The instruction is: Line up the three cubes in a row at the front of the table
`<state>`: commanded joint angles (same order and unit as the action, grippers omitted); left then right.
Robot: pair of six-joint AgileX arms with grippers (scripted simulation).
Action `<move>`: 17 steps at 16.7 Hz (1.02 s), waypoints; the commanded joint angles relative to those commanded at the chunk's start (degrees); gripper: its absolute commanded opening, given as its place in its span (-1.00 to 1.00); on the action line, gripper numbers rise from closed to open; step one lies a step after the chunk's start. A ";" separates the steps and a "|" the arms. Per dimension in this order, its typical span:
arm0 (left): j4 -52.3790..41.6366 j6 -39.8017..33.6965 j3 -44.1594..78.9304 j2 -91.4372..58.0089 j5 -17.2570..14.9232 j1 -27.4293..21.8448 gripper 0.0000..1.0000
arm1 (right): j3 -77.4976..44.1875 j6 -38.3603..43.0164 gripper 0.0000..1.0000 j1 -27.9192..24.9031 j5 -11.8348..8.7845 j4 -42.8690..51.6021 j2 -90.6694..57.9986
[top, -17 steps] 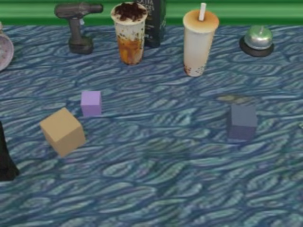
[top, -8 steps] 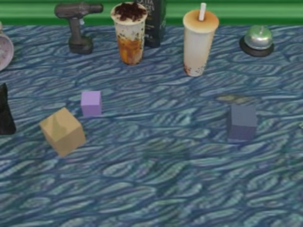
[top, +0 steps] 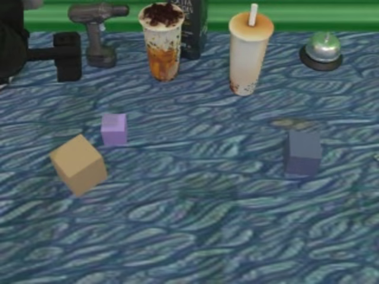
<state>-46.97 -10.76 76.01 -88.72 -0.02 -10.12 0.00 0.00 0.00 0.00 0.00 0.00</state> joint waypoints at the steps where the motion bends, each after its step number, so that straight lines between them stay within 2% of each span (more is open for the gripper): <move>1: -3.32 -0.73 5.04 -6.07 0.00 -0.72 1.00 | 0.00 0.00 1.00 0.00 0.00 0.00 0.00; 6: -17.09 -4.07 28.10 -31.68 -0.12 -3.81 1.00 | 0.00 0.00 1.00 0.00 0.00 0.00 0.00; 10: -23.88 -5.98 41.36 -45.44 -0.24 -5.36 1.00 | 0.00 0.00 1.00 0.00 0.00 0.00 0.00; 13: -26.28 -6.70 46.26 -50.08 -0.29 -5.90 1.00 | 0.00 0.00 1.00 0.00 0.00 0.00 0.00; 17: -26.53 -6.78 46.81 -50.59 -0.30 -5.96 1.00 | 0.00 0.00 1.00 0.00 0.00 0.00 0.00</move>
<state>-73.50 -17.54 122.82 -139.32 -0.32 -16.08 0.00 0.00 0.00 0.00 0.00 0.00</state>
